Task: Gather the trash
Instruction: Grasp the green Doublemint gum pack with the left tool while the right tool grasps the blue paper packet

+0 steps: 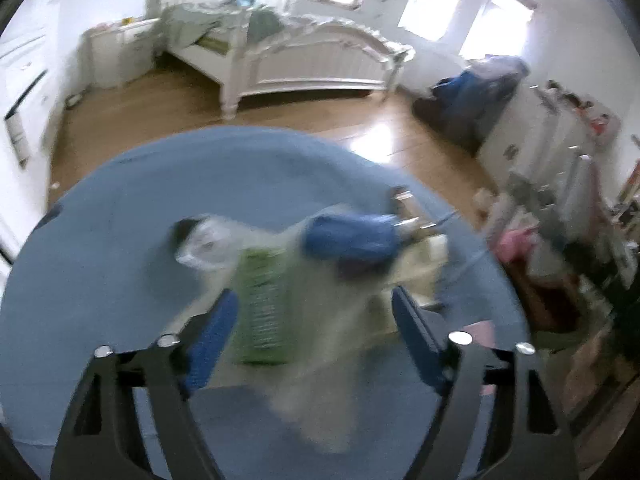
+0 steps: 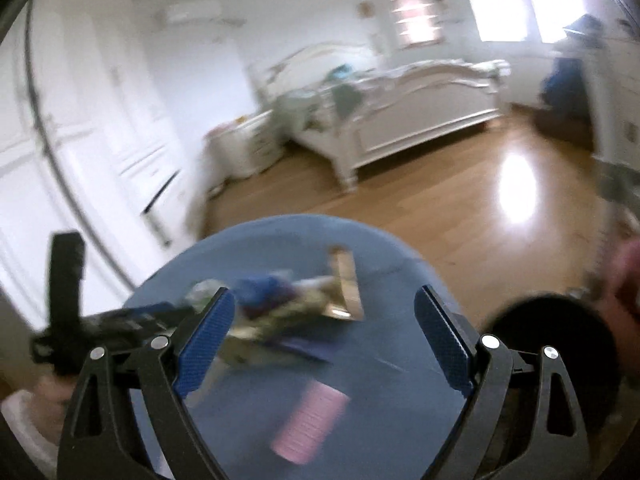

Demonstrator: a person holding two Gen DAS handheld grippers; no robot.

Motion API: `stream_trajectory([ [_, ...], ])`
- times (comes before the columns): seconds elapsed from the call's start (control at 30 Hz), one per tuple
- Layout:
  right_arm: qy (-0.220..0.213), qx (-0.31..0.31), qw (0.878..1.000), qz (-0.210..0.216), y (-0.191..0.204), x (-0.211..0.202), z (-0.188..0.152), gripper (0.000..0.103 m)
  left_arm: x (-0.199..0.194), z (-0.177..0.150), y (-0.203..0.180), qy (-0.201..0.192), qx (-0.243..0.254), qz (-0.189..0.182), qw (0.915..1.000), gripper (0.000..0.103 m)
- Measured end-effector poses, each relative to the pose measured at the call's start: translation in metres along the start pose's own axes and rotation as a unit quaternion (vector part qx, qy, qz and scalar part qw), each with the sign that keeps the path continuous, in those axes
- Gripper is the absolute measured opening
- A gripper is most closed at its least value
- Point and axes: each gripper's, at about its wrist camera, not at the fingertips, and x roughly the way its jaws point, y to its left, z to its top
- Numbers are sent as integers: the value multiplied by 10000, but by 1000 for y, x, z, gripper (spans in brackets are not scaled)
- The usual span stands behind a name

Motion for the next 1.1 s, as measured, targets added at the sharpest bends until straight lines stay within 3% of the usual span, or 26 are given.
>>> stream_trajectory([
  [0.1, 566, -711, 9956, 226, 40, 57, 21, 89, 17, -3, 21, 184, -89, 118, 9997, 60],
  [0.17, 970, -1063, 9892, 270, 59, 93, 28, 82, 26, -4, 27, 232, -100, 141, 9996, 55],
  [0.23, 1374, -1342, 9811, 218, 73, 125, 29, 71, 31, -3, 30, 228, -38, 135, 9996, 53],
  [0.33, 1861, -1718, 9674, -14, 82, 163, 27, 68, 30, -2, 33, 196, 80, 126, 9997, 51],
  [0.4, 2023, -1901, 9605, -206, 84, 176, 24, 64, 31, 0, 35, 170, 155, 121, 9997, 46],
  [0.43, 2038, -1890, 9604, -199, 84, 178, 24, 62, 32, 0, 35, 156, 179, 97, 9997, 35],
  [0.5, 2031, -1768, 9630, -80, 83, 174, 27, 61, 32, 0, 36, 136, 182, 73, 9997, 32],
  [0.7, 1405, -1201, 9816, 482, 77, 126, 25, 59, 18, -8, 34, -56, 96, -41, 9999, 32],
  [0.83, 370, -516, 9954, 719, 70, 61, 25, 59, -11, -10, 21, -320, 151, -252, 9991, 31],
  [0.9, -94, -252, 9977, 630, 61, 33, 27, 59, -27, -9, 8, -459, 251, -402, 9978, 31],
  [1.1, -1176, -2, 9924, -350, 27, -55, 7, 59, -55, -6, -45, -691, 579, -889, 9920, 31],
])
